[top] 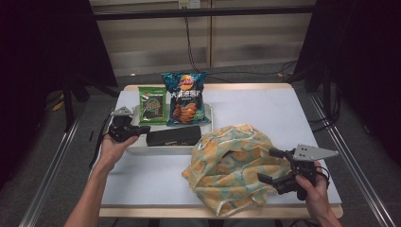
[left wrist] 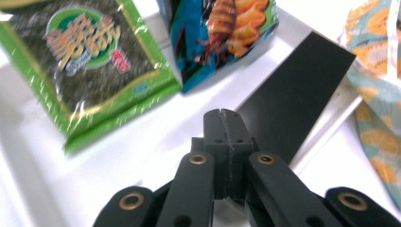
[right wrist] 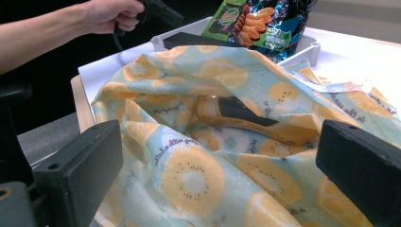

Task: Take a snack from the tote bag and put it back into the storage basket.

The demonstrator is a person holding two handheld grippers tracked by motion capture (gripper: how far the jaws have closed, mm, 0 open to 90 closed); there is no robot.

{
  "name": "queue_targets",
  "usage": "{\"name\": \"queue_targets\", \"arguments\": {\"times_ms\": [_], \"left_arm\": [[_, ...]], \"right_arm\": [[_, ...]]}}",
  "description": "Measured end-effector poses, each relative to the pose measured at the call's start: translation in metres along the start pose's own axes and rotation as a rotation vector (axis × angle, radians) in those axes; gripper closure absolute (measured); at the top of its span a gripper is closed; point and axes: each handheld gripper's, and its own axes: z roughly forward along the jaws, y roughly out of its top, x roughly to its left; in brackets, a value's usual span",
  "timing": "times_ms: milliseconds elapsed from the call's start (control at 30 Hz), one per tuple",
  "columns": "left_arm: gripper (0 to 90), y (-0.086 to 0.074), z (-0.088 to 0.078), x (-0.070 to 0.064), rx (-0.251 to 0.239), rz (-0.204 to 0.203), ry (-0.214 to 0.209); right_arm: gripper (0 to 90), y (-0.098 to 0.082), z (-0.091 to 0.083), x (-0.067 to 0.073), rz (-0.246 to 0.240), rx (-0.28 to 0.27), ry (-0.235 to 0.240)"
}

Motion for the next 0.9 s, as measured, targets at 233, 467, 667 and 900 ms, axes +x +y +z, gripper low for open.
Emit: {"name": "queue_targets", "arguments": {"times_ms": [233,467,667,900], "left_arm": [[90.0,-0.014,-0.001,-0.003,-0.009,-0.030,0.007],[90.0,-0.011,0.005,-0.002,-0.027,-0.048,0.009],[90.0,-0.006,0.012,-0.003,-0.028,-0.042,0.014],[90.0,-0.002,0.020,-0.002,-0.052,-0.051,0.021]], "right_arm": [[1.1,-0.001,0.001,0.001,0.000,0.006,-0.002],[1.1,-0.001,0.002,0.001,-0.002,0.011,0.001],[1.1,-0.001,0.002,0.001,-0.003,0.012,0.001],[1.2,-0.002,0.002,0.001,0.001,0.013,-0.004]]}}
